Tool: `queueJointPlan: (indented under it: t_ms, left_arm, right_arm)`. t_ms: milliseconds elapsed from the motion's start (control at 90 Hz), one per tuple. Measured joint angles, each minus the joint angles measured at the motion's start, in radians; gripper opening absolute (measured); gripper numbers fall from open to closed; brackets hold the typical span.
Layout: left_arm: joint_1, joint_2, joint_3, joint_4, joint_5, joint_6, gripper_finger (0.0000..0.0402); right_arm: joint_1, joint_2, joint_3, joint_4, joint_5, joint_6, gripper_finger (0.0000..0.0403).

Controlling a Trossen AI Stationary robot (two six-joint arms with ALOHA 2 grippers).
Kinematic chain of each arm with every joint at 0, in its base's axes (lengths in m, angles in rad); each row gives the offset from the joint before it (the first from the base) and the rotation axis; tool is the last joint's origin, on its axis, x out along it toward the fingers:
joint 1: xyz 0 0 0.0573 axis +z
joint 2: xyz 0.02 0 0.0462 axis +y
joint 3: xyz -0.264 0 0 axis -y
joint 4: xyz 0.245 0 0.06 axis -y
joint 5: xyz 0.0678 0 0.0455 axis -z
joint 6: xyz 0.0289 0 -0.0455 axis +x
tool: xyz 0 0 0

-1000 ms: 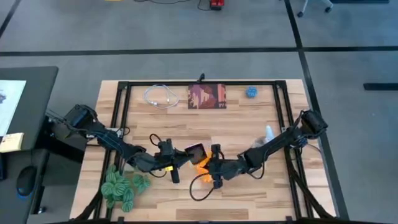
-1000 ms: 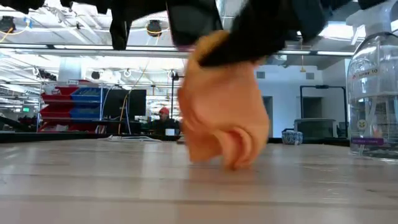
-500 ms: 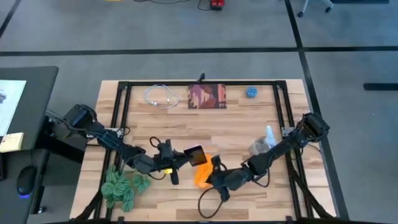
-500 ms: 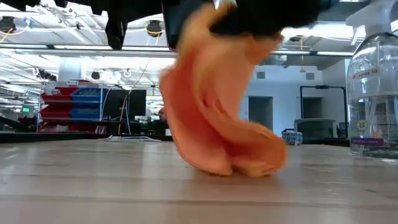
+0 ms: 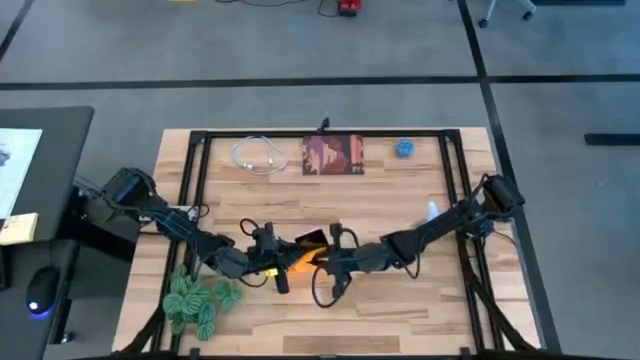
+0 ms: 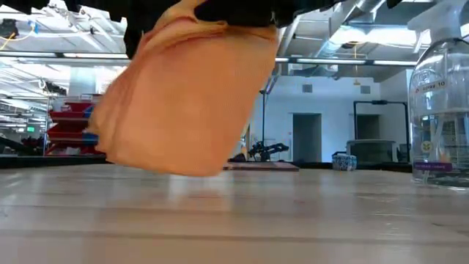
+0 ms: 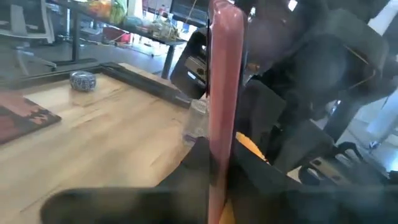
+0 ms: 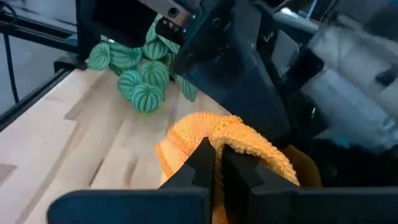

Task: Apply microfiber cloth
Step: Wipe the front of the pink cellphone using microfiber cloth

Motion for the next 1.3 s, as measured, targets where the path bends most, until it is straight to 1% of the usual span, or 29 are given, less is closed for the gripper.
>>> queueJointPlan:
  t_ms: [144,256,333,533,667,856,978,1300]
  left_arm:
    - [-0.004,0.001,-0.001,-0.006,0.005,0.001,0.0007]
    - [-0.007,0.001,-0.001,-0.011,0.005,0.002,0.0007]
    - [-0.009,0.001,-0.001,-0.018,0.007,0.0,0.0007]
    - [-0.014,-0.003,0.002,-0.038,0.033,-0.007,0.0007]
    - [-0.016,-0.003,0.002,-0.06,0.031,-0.017,0.0007]
    - [-0.016,-0.005,0.003,-0.092,0.029,-0.05,0.0007]
    - [-0.018,-0.004,0.003,-0.097,0.021,-0.046,0.0007]
    - [-0.018,0.0,0.002,-0.113,0.028,-0.04,0.0007]
  right_arm:
    - [0.012,-0.003,0.002,-0.098,0.007,0.042,0.0]
    - [0.04,-0.002,0.001,-0.156,0.09,0.048,0.0]
    - [0.058,-0.006,0.0,-0.15,0.135,0.031,0.0]
    - [0.067,-0.007,0.001,-0.038,0.146,-0.058,0.0]
    - [0.051,-0.007,0.035,-0.051,0.145,-0.077,0.0]
    - [0.049,-0.007,0.068,-0.074,0.171,-0.173,0.0]
    - [0.049,-0.007,0.096,-0.137,0.213,-0.198,0.0]
    - [0.06,-0.028,0.161,-0.354,0.274,-0.193,0.0]
